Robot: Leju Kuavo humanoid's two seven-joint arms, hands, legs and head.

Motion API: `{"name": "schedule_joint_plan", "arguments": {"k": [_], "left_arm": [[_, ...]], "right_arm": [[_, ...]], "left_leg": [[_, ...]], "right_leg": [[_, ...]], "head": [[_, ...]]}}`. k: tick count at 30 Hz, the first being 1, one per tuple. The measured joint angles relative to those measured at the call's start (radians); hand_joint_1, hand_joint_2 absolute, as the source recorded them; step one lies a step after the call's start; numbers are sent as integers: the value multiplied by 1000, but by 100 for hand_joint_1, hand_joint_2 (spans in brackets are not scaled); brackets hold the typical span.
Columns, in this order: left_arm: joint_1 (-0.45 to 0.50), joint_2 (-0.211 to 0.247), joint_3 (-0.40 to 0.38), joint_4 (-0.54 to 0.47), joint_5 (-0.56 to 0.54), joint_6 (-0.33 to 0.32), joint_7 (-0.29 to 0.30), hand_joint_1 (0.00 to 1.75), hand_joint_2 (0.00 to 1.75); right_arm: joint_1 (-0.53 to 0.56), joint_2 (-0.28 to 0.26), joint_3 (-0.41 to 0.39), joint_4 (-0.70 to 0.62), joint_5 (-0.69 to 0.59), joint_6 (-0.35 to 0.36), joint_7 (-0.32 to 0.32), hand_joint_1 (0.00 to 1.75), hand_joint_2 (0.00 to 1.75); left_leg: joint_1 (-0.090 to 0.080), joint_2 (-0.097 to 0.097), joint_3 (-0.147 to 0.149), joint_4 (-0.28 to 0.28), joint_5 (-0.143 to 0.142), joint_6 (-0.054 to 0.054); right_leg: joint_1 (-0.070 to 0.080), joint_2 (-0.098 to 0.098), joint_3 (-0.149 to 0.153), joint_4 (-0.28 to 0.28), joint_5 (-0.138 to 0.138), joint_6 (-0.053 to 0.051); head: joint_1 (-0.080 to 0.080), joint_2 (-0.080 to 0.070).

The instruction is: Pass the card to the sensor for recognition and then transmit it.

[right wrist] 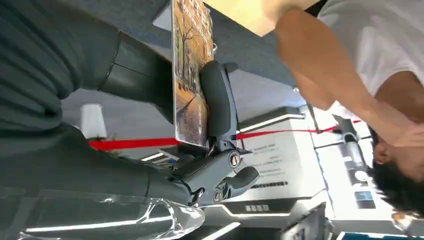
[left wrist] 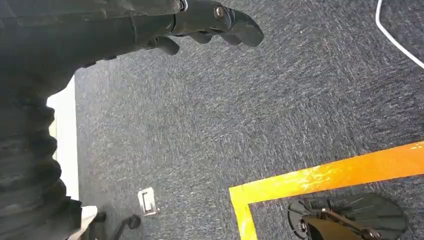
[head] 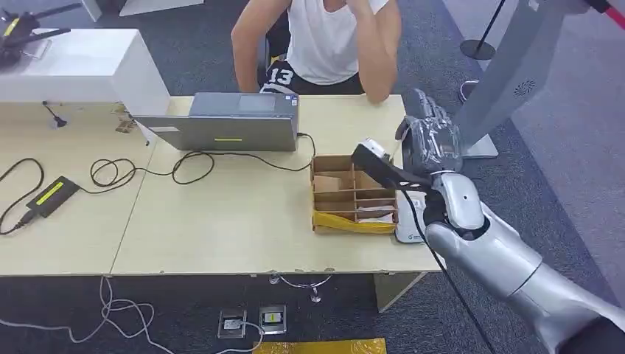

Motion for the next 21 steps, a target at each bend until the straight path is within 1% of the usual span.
{"name": "schedule_joint_plan", "arguments": {"k": [6,14,17,21], "left_arm": [[9,0,0,0,13,9,-8,0,175],[24,-3,0,0,26,23,-29,0,175],[25,-4,0,0,28,27,-31,0,175],[25,-5,0,0,28,29,-32,0,175]], "right_arm": [[89,-44,-72,-35,-15,-49,6,175,175],[241,-107,-187,-72,-34,-55,18,175,175],[305,-120,-223,-80,-34,-53,17,175,175],[323,-128,-250,-87,-34,-52,16,175,175]], "left_leg": [[0,0,0,0,0,0],[0,0,0,0,0,0],[0,0,0,0,-1,0],[0,2,1,0,-1,-1]], "right_leg": [[0,0,0,0,0,0],[0,0,0,0,0,0],[0,0,0,0,0,0],[0,0,0,0,0,0]], "head": [[0,0],[0,0],[0,0],[0,0]]}}
